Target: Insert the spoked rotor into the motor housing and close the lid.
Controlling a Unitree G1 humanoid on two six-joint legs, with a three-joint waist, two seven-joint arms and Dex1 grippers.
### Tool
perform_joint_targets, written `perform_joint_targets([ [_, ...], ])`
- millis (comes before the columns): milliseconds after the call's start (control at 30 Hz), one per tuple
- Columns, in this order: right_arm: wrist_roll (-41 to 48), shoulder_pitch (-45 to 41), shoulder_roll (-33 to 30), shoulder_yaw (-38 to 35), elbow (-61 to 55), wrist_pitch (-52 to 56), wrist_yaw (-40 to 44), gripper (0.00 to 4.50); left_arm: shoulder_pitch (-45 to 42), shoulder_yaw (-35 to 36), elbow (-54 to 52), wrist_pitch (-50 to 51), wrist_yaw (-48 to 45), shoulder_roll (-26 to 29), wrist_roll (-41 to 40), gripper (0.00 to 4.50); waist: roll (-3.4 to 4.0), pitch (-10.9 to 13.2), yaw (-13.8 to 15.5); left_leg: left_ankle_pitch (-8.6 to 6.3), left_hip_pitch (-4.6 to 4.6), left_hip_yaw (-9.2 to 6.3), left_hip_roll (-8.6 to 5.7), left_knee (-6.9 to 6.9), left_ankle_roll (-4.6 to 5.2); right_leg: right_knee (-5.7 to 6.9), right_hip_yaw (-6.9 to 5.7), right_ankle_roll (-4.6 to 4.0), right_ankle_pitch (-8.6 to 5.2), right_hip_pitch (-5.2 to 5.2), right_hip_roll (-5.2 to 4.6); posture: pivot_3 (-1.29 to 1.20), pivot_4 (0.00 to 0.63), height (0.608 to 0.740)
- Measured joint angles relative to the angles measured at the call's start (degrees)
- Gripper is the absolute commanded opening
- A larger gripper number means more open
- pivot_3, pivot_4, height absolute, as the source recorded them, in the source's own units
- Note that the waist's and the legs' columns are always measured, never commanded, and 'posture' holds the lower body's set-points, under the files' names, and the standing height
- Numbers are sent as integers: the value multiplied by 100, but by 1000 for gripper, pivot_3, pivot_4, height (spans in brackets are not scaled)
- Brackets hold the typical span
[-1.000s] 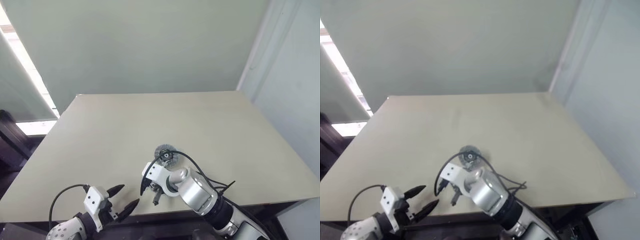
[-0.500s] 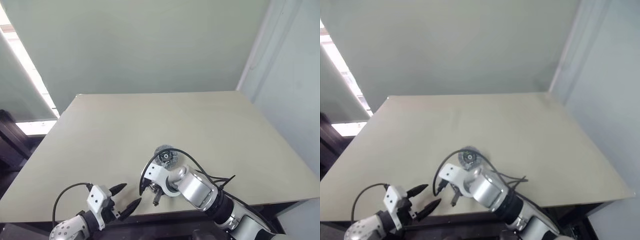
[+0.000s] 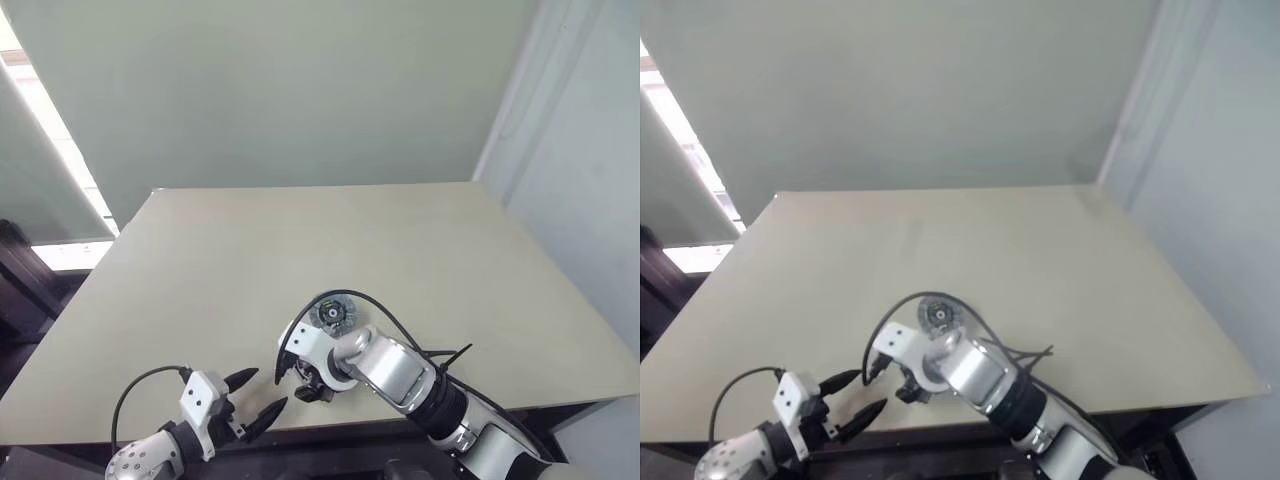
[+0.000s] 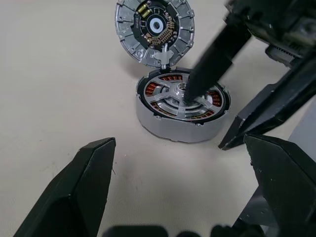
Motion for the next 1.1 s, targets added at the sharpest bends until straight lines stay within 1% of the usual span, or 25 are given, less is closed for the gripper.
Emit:
perform_joint_targets([
  [33,19,0,-8,0,0,-31,-28,4457,-1,0,0,0,0,0,0,4500,0,0,0,0,-1,0,0,0,0,0,1,0,0,0,0,0,0,740],
  [133,80,-17,-102,2,-6,-166,-51,4457,-1,0,-1,0,0,4,0,4500,0,0,0,0,-1,1,0,0,0,0,0,0,0,0,0,0,0,740],
  [200,97,-78,-314,39,-83,-458,-14,4457,3,0,-2,2,-1,11,-1,4500,1,0,0,0,-1,0,0,2,0,0,0,0,0,0,0,0,0,740],
  [267,54,-203,-740,185,-272,-1148,143,4457,8,0,-4,8,-2,27,-3,4500,1,1,0,0,-1,0,-1,3,0,-2,-1,0,0,0,-1,0,0,740],
  [367,-275,-345,-1618,462,-543,-2558,438,4457,26,2,-5,21,0,48,-3,4500,1,1,1,0,1,0,-1,2,0,-10,-4,0,-1,0,-3,0,0,740],
  [467,-531,-383,-2209,593,-552,-3540,780,4457,28,1,-7,35,1,51,-5,4500,-9,-6,0,0,-5,0,-1,1,0,-10,-4,1,-1,1,-1,0,0,740],
  [533,-571,-383,-2417,598,-538,-4173,1053,4457,13,-1,-11,43,1,53,-5,4500,-12,-7,-7,0,-3,0,1,-3,1,-9,-3,1,0,0,1,0,0,740],
  [733,-791,-170,-2808,742,-210,-5957,1776,4457,18,-3,-36,63,-2,65,-5,4500,-9,-7,11,0,-2,1,0,-2,1,-11,-3,0,-1,6,-1,0,0,740],
  [900,-1004,74,-2826,769,90,-6366,1982,4457,23,-3,-37,68,-7,87,-5,4500,-11,-7,8,1,3,3,-1,6,1,-3,0,0,-1,9,-1,0,0,740],
  [1100,-1368,127,-2661,722,606,-6861,1880,4457,27,-3,-37,70,-17,141,-7,4500,-10,-7,12,1,9,4,1,5,1,0,0,-1,-1,12,2,0,0,740],
])
